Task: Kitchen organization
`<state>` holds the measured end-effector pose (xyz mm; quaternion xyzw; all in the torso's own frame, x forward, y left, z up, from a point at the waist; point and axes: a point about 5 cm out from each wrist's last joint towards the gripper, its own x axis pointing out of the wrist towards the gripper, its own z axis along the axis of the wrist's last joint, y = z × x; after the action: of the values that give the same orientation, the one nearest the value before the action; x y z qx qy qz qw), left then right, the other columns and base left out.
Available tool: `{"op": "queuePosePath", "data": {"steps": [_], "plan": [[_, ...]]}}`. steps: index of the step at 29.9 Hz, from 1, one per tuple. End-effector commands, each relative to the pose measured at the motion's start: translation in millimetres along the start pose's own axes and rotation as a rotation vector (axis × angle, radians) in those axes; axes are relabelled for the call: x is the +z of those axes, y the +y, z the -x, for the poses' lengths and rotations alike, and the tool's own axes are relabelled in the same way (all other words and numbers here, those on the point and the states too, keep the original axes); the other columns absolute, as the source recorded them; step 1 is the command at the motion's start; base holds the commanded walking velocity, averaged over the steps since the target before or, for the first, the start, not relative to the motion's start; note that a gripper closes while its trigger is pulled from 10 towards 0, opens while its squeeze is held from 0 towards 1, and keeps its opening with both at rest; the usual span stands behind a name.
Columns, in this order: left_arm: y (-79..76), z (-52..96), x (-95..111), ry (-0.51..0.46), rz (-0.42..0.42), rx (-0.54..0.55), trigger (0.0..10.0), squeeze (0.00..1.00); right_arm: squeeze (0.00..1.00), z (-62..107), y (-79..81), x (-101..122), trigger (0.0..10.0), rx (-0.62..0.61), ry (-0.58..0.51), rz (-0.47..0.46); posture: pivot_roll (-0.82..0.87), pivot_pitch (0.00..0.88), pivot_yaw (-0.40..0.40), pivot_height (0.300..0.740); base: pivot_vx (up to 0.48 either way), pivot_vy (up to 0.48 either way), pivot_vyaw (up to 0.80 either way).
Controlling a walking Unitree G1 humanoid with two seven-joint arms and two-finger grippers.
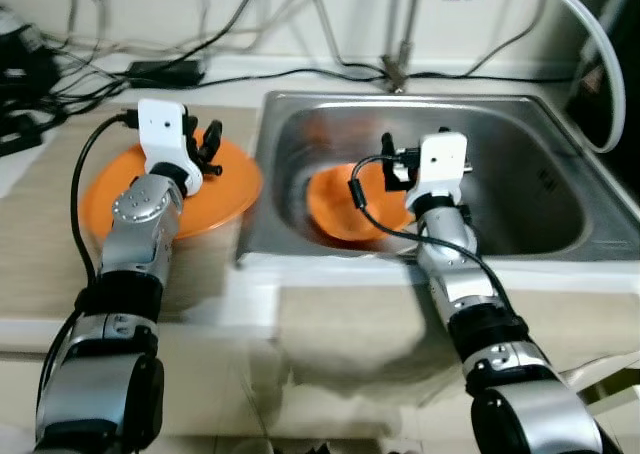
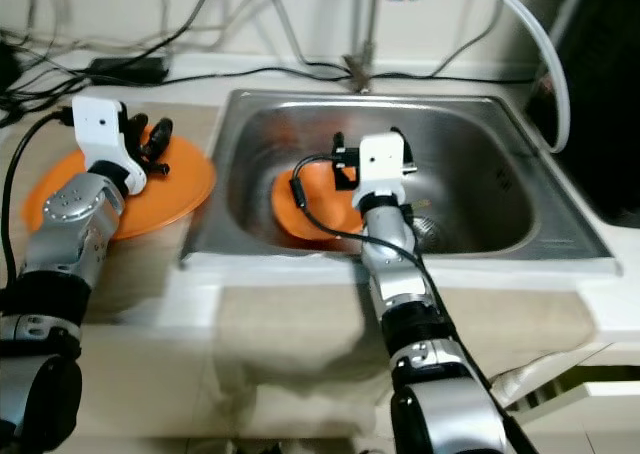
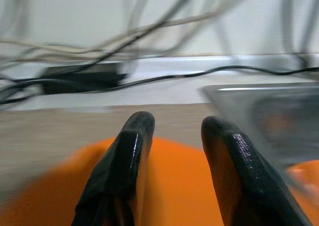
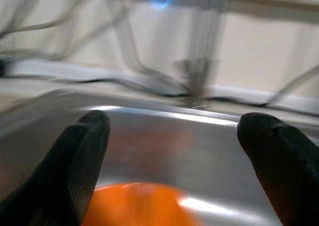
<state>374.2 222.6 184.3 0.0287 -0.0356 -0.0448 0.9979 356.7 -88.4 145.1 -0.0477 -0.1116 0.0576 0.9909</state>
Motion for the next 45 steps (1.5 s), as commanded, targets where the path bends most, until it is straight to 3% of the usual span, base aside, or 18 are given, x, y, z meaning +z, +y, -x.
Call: {"op": "queuePosePath", "data": {"steps": [1, 6, 23, 33, 45], "plan": [[-7.0, -4.7, 10, -0.026, -0.004, -0.033, 10.0, 0.00, 0.00, 0.5, -6.2, 2, 10.0, -0.008, -0.008, 0.017, 0.03, 0.000, 0.012, 0.740, 0.000, 0.480, 0.00], [-7.9, -6.3, 12, -0.026, -0.054, -0.036, 10.0, 0.00, 0.00, 1.0, -4.9, 3, 10.0, 0.000, -0.007, 0.021, 0.03, 0.000, 0.016, 0.740, 0.050, 0.355, 0.00], [0.9, -6.2, 14, 0.000, -0.059, -0.005, 10.0, 0.00, 0.00, 1.3, -4.9, 4, 10.0, 0.006, 0.001, 0.016, 0.03, 0.000, 0.023, 0.740, 0.000, 0.000, 0.00], [23.2, 6.2, -18, 0.142, -0.086, 0.026, 10.0, 0.00, 0.00, -0.9, -11.6, 6, 10.0, -0.003, 0.003, 0.007, 0.03, 0.000, 0.023, 0.740, 0.000, 0.000, 0.00], [33.9, 18.9, -33, 0.195, -0.094, 0.044, 10.0, 0.00, 0.00, -4.7, -24.4, 7, 10.0, -0.021, 0.008, 0.010, 0.03, 0.000, 0.018, 0.740, 0.000, 0.000, 0.00]]}}
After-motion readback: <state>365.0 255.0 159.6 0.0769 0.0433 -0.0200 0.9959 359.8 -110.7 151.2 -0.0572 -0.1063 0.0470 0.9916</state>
